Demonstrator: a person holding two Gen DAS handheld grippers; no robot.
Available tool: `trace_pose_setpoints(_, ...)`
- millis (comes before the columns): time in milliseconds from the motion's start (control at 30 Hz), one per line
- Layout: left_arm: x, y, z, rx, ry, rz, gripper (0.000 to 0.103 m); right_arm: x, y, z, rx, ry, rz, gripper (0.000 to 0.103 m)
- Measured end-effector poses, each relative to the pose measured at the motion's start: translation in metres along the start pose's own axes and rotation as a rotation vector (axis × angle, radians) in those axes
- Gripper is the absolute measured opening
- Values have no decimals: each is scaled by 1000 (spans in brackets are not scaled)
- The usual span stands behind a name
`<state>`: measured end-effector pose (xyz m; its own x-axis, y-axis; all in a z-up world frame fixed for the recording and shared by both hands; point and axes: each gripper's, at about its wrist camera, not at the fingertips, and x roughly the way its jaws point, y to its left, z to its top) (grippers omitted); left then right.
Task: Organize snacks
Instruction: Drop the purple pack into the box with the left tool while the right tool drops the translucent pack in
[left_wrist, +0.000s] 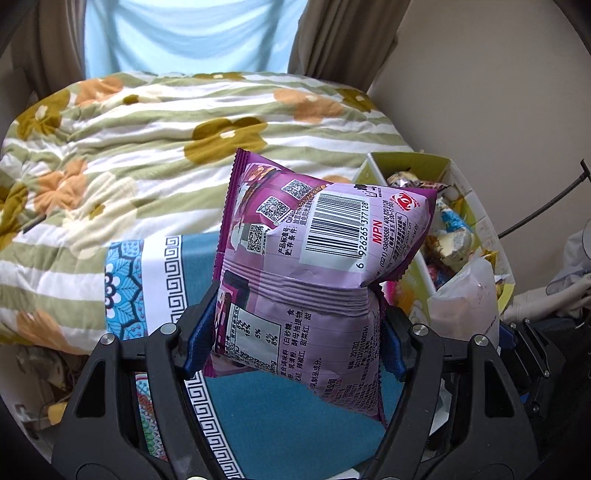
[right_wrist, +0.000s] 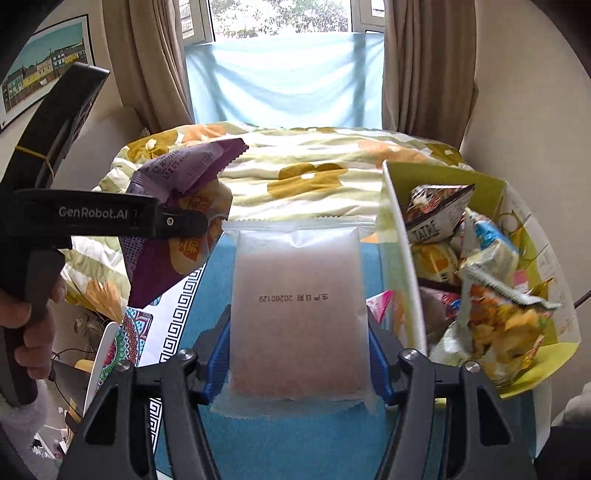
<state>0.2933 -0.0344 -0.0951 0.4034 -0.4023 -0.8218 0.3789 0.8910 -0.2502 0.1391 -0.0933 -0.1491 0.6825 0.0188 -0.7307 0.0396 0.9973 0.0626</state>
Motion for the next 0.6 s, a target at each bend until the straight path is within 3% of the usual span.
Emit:
trace_pose_setpoints(300,6,-101,41,20,-72,-29,70,-42,-90,36,56,-74,-28,58)
trace_pose_setpoints(600,75,-219,91,59,-30,-40,70,-43,-208,54,97,-79,-48,58)
